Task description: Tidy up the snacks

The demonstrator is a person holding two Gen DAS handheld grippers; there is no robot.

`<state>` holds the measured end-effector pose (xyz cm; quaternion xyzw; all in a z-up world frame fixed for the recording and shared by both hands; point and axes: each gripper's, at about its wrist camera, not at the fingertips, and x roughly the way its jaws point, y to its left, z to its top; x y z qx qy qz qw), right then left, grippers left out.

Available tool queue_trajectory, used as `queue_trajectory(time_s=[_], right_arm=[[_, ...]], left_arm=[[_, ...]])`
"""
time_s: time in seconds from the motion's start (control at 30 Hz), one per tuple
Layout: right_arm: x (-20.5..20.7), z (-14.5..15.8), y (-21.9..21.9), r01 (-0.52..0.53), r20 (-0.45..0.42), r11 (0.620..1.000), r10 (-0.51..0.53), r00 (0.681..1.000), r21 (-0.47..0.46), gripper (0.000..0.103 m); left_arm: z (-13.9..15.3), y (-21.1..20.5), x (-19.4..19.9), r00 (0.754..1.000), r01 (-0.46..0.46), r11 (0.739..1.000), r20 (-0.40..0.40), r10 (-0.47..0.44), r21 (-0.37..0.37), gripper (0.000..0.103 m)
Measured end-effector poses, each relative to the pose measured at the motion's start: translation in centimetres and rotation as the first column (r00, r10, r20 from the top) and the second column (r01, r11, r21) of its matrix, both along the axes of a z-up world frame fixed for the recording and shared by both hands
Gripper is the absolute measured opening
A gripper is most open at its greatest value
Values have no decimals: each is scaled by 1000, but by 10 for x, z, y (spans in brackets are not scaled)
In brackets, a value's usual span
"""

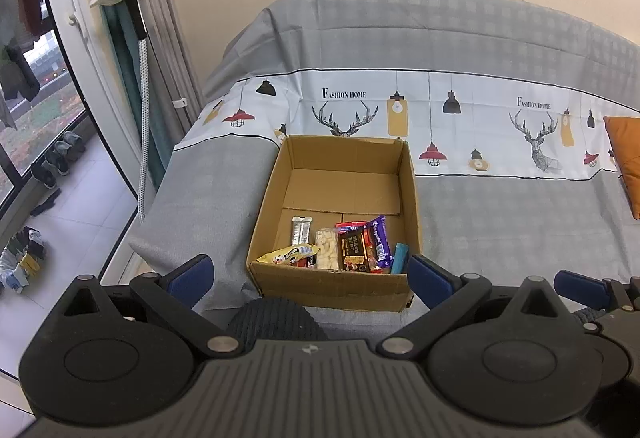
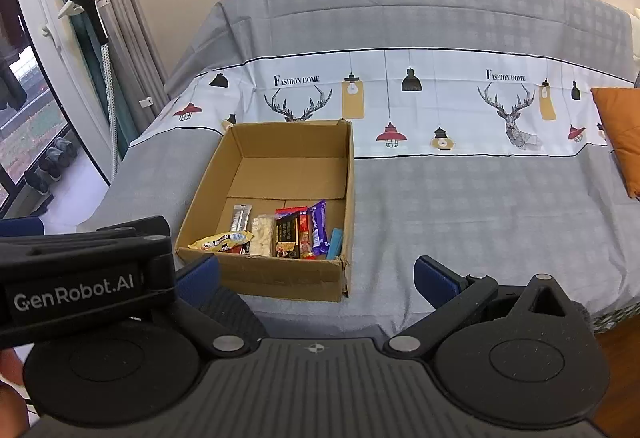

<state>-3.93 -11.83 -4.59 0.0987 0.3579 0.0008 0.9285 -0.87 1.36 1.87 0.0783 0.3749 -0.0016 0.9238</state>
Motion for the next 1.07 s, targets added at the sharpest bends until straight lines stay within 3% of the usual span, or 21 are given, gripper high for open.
queue_trajectory(time_s=[1.07], right_arm=[[-1, 0, 2, -13, -2, 1000, 13, 1000, 9, 102]], left_arm=[[2, 0, -4, 1000, -3, 1000, -6, 3, 21, 103]])
